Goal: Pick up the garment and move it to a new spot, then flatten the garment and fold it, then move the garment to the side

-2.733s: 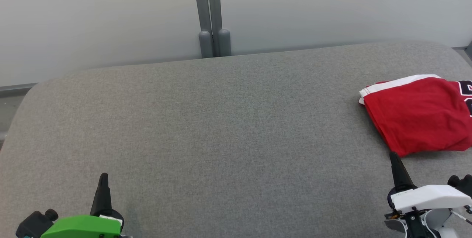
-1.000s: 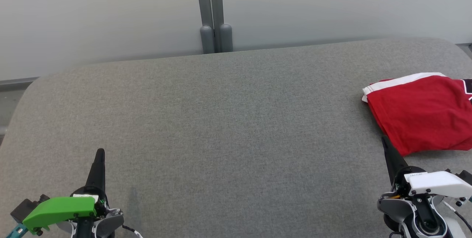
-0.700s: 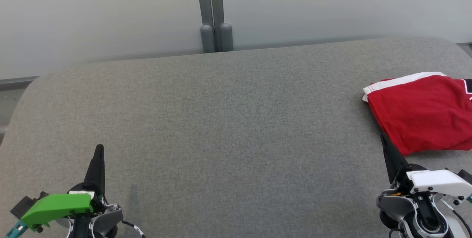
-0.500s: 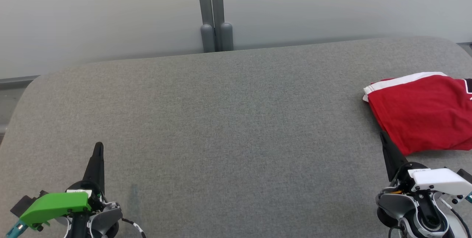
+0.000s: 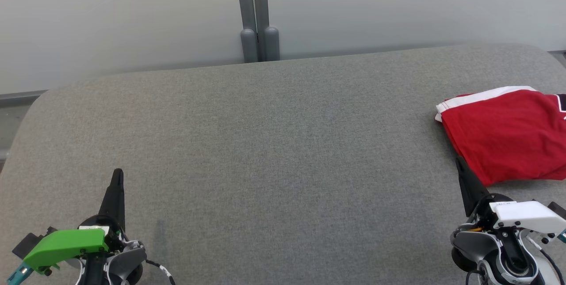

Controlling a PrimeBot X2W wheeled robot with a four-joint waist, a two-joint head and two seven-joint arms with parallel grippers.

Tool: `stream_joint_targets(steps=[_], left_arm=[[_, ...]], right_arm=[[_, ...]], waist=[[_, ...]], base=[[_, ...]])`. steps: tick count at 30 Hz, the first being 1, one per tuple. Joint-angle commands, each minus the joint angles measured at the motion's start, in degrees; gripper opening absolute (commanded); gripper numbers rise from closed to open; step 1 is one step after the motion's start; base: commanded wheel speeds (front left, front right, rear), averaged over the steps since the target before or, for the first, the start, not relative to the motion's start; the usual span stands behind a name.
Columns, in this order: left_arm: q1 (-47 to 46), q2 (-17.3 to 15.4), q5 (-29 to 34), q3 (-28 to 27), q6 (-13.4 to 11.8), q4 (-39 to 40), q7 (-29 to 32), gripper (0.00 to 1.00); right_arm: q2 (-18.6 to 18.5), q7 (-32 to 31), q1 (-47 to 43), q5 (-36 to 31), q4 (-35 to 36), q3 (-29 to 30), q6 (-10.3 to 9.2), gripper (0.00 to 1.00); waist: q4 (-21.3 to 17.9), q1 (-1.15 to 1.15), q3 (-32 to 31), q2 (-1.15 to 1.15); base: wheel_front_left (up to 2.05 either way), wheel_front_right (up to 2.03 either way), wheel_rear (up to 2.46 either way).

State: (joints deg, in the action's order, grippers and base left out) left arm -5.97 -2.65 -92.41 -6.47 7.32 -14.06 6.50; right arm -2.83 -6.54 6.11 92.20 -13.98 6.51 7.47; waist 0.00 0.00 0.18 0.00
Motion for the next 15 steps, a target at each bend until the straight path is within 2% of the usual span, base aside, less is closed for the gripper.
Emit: stream_joint_targets(steps=[1,15], left_arm=[[-0.7,-0.4,0.0,-0.2,0.4,-0.1,0.2,0.00],[-0.7,-0.4,0.0,-0.2,0.3,-0.1,0.2,0.00]], right_arm=[[0.0,-0.2,0.3,0.4,-0.1,0.1,0.04,0.00],[0.0,-0.2,0.3,0.4,-0.1,0.1,0.04,0.00]], waist=[[0.0,0.00,0.0,0.00],[0.0,0.00,0.0,0.00]], base=[[0.00,0.00,0.00],[0.00,0.00,0.00]])
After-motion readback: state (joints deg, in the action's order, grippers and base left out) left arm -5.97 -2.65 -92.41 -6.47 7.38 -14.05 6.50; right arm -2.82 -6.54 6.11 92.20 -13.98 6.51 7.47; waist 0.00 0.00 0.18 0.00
